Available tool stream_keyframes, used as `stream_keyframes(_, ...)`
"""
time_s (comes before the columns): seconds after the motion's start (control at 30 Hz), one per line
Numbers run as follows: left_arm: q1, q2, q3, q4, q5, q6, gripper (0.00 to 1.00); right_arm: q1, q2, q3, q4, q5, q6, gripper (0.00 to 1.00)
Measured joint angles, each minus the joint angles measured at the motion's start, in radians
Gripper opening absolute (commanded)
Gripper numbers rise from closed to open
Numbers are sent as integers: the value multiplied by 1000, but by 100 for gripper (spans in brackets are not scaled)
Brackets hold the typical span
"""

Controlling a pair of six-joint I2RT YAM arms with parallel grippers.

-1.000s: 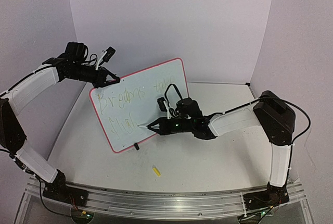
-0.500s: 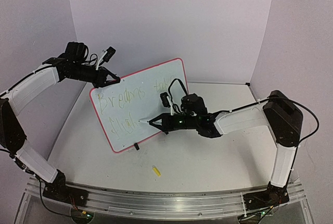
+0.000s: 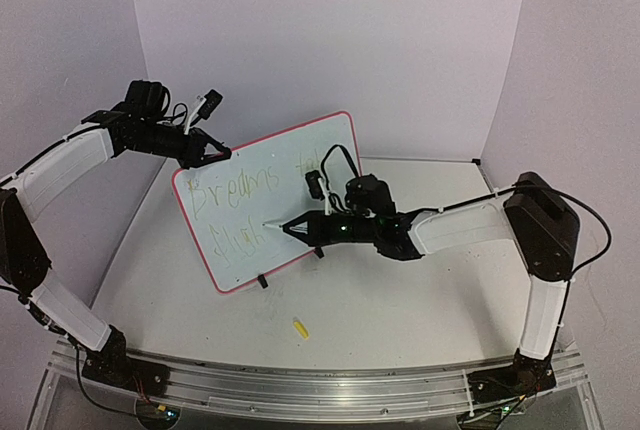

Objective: Write a sentence on the whiteboard

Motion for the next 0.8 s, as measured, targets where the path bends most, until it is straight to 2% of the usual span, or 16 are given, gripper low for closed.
stream_keyframes(0.8, 0, 0, 0, 0, -6, 0, 0, 2, 29, 17, -21, 62, 12, 0)
